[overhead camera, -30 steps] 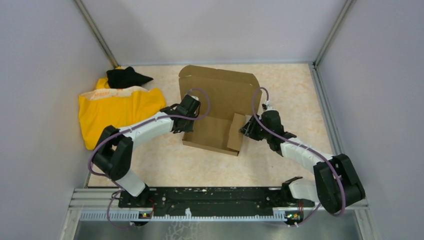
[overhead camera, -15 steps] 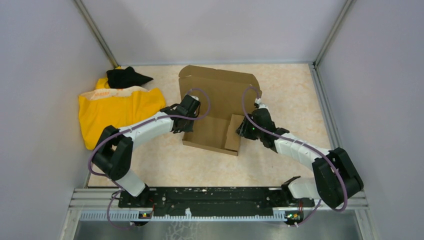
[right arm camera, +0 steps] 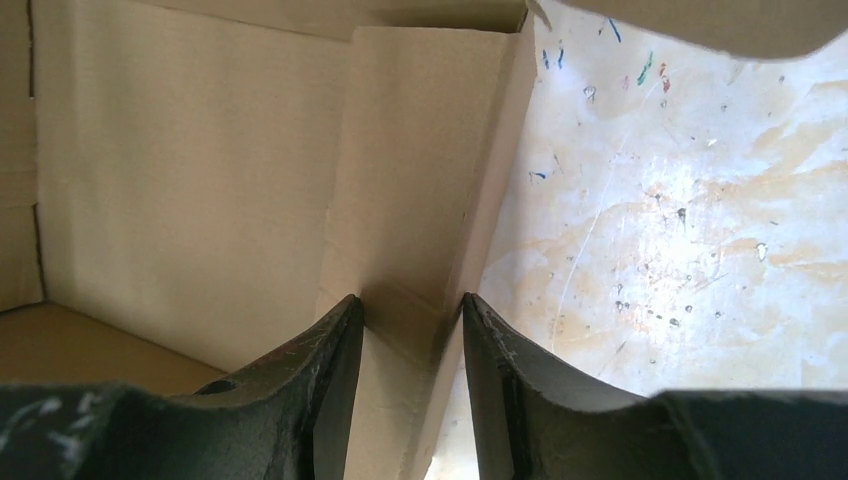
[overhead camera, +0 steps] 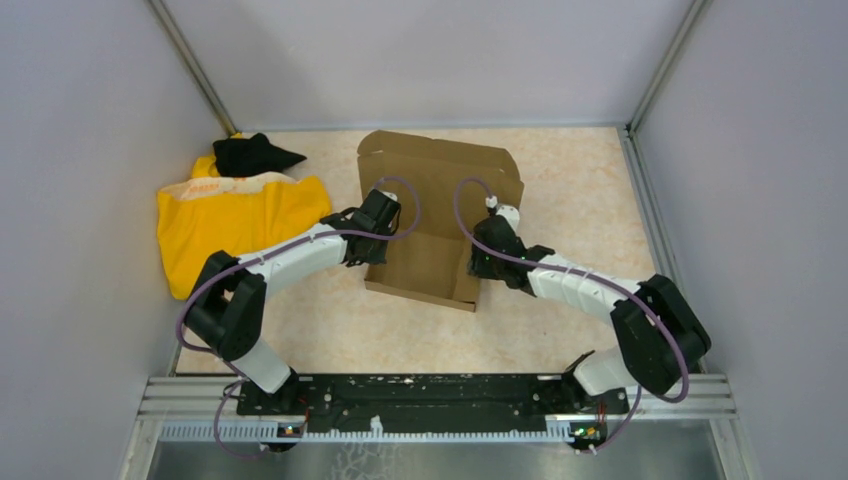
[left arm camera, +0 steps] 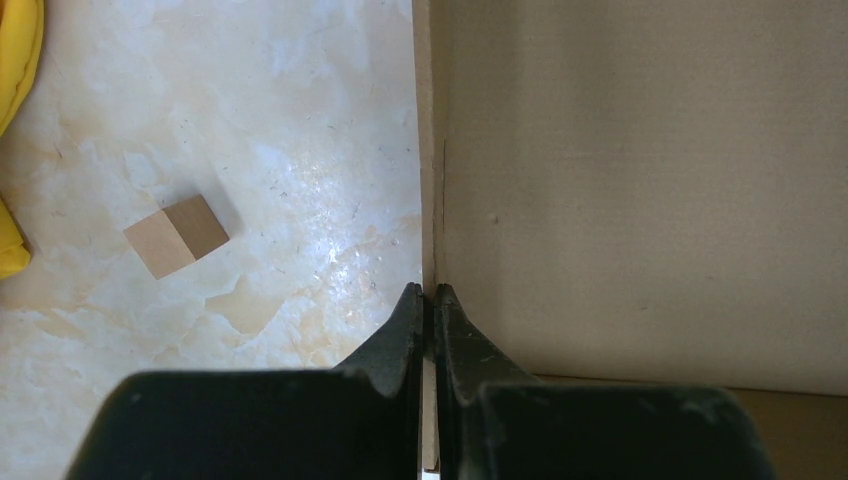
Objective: Fold the paper box
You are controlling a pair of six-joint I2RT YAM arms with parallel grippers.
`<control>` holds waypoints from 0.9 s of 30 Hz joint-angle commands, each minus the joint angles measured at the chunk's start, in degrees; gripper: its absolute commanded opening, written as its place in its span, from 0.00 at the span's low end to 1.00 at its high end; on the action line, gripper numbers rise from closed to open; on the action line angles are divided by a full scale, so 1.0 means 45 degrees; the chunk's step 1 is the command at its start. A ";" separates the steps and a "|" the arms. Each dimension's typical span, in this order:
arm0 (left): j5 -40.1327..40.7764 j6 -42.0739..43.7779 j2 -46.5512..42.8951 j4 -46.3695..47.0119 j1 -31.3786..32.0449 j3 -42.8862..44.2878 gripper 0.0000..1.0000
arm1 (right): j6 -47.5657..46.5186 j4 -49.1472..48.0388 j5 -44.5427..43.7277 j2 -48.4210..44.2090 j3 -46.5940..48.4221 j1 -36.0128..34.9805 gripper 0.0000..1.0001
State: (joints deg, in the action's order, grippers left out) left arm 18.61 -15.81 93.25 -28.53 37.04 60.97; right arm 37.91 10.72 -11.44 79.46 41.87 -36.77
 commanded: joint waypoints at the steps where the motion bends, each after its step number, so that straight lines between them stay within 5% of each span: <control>1: -0.0221 -0.0118 0.0249 0.0168 0.0082 -0.0244 0.01 | -0.0475 0.0987 -0.1341 0.0467 0.0710 -0.0572 0.41; 10: -0.0268 -0.0197 0.0227 0.0309 0.0085 -0.0467 0.01 | -0.0887 0.1940 -0.3081 0.1377 0.1250 -0.1130 0.37; 27: -0.0495 -0.0274 -0.0265 0.0435 0.0076 -0.0657 0.01 | -0.2372 0.4452 -0.6669 0.2399 0.2980 -0.1247 0.10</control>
State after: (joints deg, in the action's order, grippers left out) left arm 16.88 -17.10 92.84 -24.47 37.50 59.72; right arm 31.00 25.67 -33.12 88.36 52.12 -42.26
